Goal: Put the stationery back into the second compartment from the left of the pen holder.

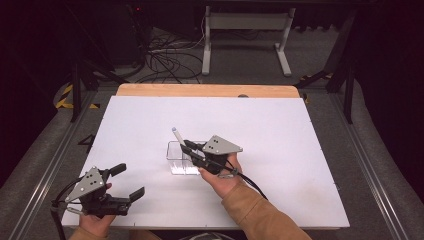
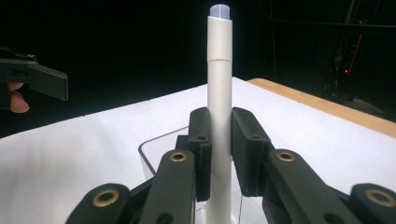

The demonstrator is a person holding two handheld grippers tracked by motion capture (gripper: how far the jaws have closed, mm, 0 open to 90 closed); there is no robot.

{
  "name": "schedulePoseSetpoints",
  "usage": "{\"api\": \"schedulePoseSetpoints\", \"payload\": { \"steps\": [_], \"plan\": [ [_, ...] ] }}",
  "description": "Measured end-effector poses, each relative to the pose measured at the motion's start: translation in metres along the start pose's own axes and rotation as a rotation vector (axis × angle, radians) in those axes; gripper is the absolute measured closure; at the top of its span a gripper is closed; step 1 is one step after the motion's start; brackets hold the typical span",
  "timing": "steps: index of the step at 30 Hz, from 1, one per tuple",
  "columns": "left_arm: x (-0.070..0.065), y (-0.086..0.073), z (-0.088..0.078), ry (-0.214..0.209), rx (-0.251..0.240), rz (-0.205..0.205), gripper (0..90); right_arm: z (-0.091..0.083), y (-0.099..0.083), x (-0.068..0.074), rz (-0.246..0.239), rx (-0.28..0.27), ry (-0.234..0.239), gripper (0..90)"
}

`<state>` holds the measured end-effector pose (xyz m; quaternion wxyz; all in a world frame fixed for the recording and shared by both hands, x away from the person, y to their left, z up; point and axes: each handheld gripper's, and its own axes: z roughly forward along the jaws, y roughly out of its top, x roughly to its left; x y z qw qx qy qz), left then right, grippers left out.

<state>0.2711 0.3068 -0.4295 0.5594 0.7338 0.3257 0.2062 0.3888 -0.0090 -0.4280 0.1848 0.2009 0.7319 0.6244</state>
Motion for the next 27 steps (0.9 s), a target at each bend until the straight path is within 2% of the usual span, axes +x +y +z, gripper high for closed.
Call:
{"api": "schedulePoseSetpoints", "payload": {
  "steps": [10,12,17,20,24,27],
  "plan": [
    [0.000,0.000,0.001,-0.002,-0.001,-0.005,1.6,-0.004,-0.004,-0.001,0.022,0.019,-0.005,77.2],
    [0.000,0.000,0.001,-0.002,0.000,-0.005,1.6,-0.005,-0.003,-0.001,0.018,0.017,-0.019,67.8],
    [0.000,0.000,0.001,-0.004,0.005,-0.006,1.6,-0.011,0.004,-0.001,-0.026,-0.009,-0.050,42.3],
    [0.000,0.000,0.002,-0.004,0.003,-0.007,1.6,-0.017,0.010,-0.001,-0.049,-0.039,-0.061,30.9],
    [-0.001,0.000,0.002,-0.003,0.001,-0.008,1.6,-0.026,0.019,-0.001,-0.082,-0.054,-0.046,26.1],
    [-0.001,0.000,0.002,-0.002,0.003,-0.006,1.6,-0.033,0.025,-0.002,-0.102,-0.049,-0.043,26.0]
  ]
}}
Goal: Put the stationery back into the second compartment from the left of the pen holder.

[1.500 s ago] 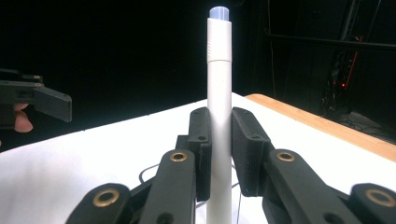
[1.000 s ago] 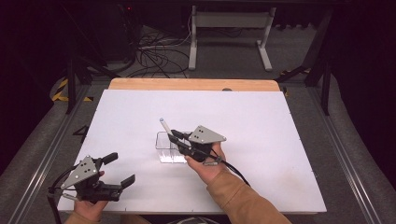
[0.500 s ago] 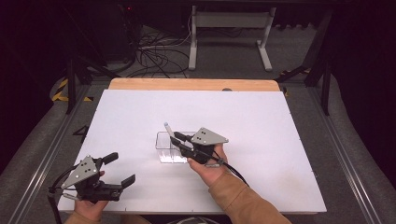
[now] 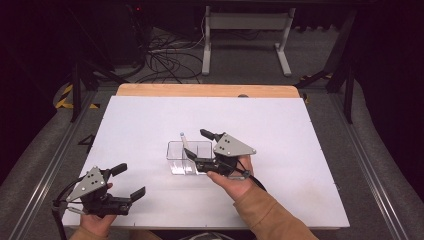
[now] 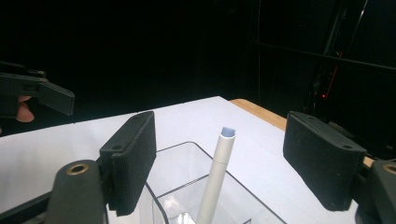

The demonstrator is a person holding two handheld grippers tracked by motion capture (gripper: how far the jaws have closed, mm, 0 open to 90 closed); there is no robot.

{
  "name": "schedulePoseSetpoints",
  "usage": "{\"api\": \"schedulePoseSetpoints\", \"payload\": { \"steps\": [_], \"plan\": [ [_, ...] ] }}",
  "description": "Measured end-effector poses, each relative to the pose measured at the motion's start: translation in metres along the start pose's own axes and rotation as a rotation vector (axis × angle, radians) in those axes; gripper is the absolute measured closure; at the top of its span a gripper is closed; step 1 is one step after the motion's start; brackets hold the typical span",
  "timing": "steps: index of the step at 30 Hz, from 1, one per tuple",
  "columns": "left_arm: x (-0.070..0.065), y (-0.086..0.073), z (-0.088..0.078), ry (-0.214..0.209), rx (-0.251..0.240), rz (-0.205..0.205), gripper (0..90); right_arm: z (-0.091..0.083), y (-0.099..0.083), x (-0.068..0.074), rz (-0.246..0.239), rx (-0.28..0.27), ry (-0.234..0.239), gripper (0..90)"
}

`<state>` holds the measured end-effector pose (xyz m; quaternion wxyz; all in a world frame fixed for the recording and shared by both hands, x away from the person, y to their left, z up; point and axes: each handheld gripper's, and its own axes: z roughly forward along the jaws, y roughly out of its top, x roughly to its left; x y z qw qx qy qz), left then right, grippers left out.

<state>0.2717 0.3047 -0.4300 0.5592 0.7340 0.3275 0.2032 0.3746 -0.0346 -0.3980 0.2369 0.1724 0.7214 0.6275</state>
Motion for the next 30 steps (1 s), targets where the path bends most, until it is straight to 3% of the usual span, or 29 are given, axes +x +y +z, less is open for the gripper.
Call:
{"api": "schedulePoseSetpoints", "payload": {
  "steps": [11,15,18,21,30],
  "plan": [
    [0.000,0.000,0.001,-0.004,0.000,0.000,1.6,-0.022,0.015,-0.009,0.004,-0.009,0.012,23.5],
    [-0.001,0.001,0.000,-0.005,-0.004,0.000,1.6,-0.033,0.016,-0.015,0.023,0.011,0.014,23.5],
    [-0.001,0.001,0.001,-0.005,-0.004,-0.001,1.6,-0.042,0.016,-0.020,0.075,0.041,0.006,20.1],
    [-0.001,0.001,0.000,-0.004,-0.004,0.003,1.6,-0.051,0.014,-0.026,0.034,0.066,0.000,17.3],
    [-0.002,0.002,0.001,-0.004,-0.004,0.003,1.6,-0.085,0.003,-0.043,0.107,0.105,0.000,10.8]
  ]
}}
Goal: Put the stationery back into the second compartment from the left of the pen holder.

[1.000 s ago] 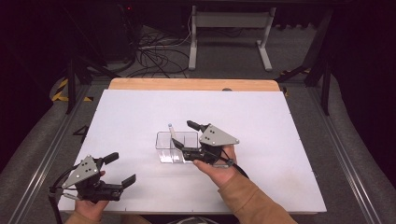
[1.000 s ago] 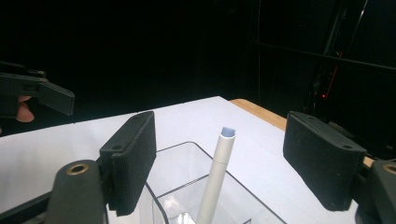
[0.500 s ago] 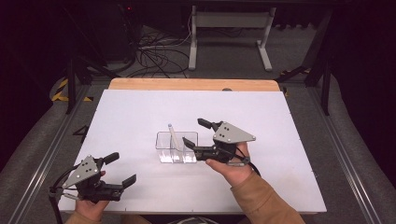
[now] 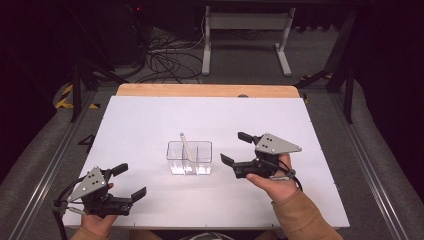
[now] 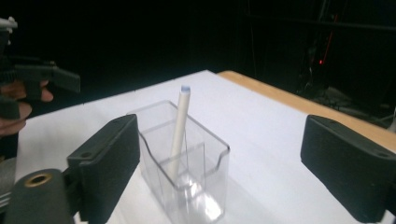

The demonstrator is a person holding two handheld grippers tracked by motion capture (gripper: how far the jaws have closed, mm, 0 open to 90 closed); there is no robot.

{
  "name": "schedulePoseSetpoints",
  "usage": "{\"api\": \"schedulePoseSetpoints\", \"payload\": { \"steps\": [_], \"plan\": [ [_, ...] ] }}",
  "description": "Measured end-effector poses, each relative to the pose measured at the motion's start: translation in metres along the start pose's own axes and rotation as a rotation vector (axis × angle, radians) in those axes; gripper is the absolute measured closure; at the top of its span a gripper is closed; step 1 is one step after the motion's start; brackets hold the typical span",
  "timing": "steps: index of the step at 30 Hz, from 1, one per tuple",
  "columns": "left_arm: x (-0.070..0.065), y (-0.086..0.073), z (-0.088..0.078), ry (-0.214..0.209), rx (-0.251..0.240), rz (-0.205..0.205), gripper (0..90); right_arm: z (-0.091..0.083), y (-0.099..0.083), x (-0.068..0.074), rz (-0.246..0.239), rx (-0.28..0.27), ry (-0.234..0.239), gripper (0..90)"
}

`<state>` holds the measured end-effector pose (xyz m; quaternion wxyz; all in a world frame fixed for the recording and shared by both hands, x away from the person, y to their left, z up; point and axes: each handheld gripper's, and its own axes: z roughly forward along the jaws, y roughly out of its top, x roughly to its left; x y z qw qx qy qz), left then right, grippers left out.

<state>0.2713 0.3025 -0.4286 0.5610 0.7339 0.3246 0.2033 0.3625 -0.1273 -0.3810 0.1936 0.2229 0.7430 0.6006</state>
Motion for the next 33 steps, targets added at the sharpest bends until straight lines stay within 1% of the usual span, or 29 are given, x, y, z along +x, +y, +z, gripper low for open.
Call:
{"api": "schedulePoseSetpoints", "payload": {
  "steps": [2,5,10,14,16,18,19,22,23,27,30,33],
  "plan": [
    [0.000,0.000,0.000,0.000,-0.001,-0.002,1.6,-0.006,-0.004,-0.004,0.013,0.008,0.006,9.6],
    [-0.001,0.000,0.000,-0.001,-0.001,-0.001,1.6,-0.015,-0.012,-0.010,0.021,0.015,0.019,6.4],
    [-0.002,0.001,0.000,0.004,-0.005,0.003,1.6,-0.027,-0.024,-0.021,0.014,0.012,0.016,5.8],
    [-0.002,0.001,0.000,0.006,-0.006,0.000,1.6,-0.038,-0.035,-0.027,0.029,0.020,0.017,5.3],
    [-0.002,0.001,0.000,0.007,-0.007,0.001,1.6,-0.042,-0.041,-0.030,0.033,0.027,0.009,5.3],
    [-0.002,0.001,0.000,0.009,-0.008,0.005,1.6,-0.047,-0.048,-0.032,0.038,0.043,0.013,4.8],
    [-0.003,0.001,0.000,0.008,-0.009,0.000,1.6,-0.050,-0.051,-0.032,0.036,0.046,0.013,4.8],
    [-0.003,0.001,0.000,0.006,-0.007,0.005,1.6,-0.056,-0.060,-0.034,0.029,0.055,0.004,4.8],
    [-0.004,0.000,0.000,0.005,-0.008,0.000,1.6,-0.058,-0.064,-0.035,0.025,0.057,0.003,4.8],
    [-0.005,-0.001,0.001,0.009,-0.013,0.004,1.6,-0.065,-0.079,-0.038,0.027,0.074,0.018,4.9],
    [-0.006,-0.002,0.003,0.010,-0.011,0.006,1.6,-0.070,-0.090,-0.040,0.031,0.083,0.016,4.9],
    [-0.005,-0.002,0.003,0.016,-0.011,0.006,1.6,-0.072,-0.095,-0.041,0.025,0.091,0.008,4.8]
  ]
}}
